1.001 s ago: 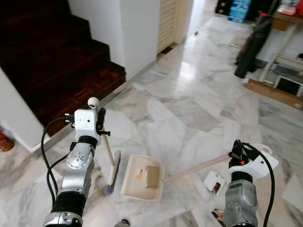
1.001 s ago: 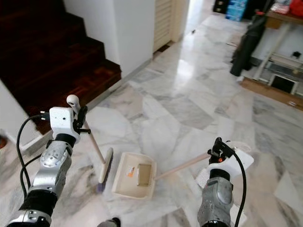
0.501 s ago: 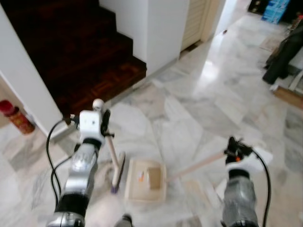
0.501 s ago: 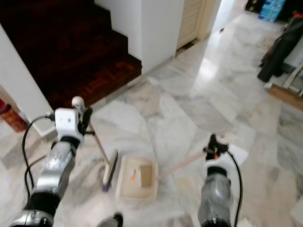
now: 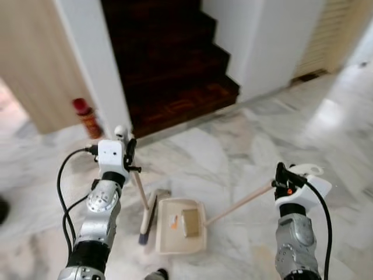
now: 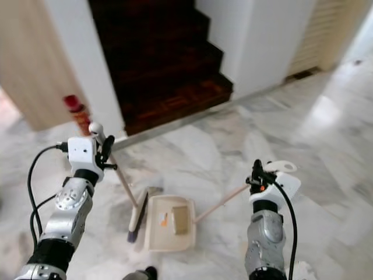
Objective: Sweep floor
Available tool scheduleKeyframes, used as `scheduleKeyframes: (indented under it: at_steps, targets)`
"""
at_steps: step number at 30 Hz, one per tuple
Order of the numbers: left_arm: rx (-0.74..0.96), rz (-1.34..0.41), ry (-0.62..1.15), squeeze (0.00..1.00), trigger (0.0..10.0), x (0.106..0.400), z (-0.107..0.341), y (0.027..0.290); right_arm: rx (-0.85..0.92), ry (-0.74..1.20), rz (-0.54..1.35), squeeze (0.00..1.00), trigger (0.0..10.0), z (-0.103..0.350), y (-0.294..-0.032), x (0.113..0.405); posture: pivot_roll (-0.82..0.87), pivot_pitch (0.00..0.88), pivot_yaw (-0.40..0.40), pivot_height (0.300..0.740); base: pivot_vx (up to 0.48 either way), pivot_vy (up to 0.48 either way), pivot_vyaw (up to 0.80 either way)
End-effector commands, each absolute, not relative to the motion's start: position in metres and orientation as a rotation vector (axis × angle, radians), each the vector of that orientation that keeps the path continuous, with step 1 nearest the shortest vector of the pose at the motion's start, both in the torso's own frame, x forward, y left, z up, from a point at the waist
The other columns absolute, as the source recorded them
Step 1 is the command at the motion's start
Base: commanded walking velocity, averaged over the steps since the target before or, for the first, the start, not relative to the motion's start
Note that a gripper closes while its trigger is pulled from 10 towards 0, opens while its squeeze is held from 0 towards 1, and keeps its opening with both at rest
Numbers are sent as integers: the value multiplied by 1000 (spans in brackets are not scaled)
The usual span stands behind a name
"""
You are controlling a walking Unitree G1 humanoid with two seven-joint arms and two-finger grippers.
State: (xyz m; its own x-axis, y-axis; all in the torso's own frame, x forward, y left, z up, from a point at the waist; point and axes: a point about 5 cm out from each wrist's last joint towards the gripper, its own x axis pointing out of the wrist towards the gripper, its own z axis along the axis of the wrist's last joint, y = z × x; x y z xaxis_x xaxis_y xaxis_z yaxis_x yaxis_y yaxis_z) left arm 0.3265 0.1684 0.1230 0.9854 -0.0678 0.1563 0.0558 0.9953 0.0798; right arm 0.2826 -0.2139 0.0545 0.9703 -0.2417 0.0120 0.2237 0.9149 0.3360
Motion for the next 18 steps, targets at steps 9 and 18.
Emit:
scheduleKeyframes:
  at_steps: [9, 18]
  targets:
    - [72, -57, -199, 0, 10000, 326, 133, 170, 377, -71, -252, 0, 10000, 60, -214, 287, 134, 73, -47, 740, 0, 0, 533]
    - [53, -54, -188, 0, 10000, 325, 131, 169, 391, -73, -262, 0, 10000, 59, -215, 285, 133, 68, -50, 740, 0, 135, 0]
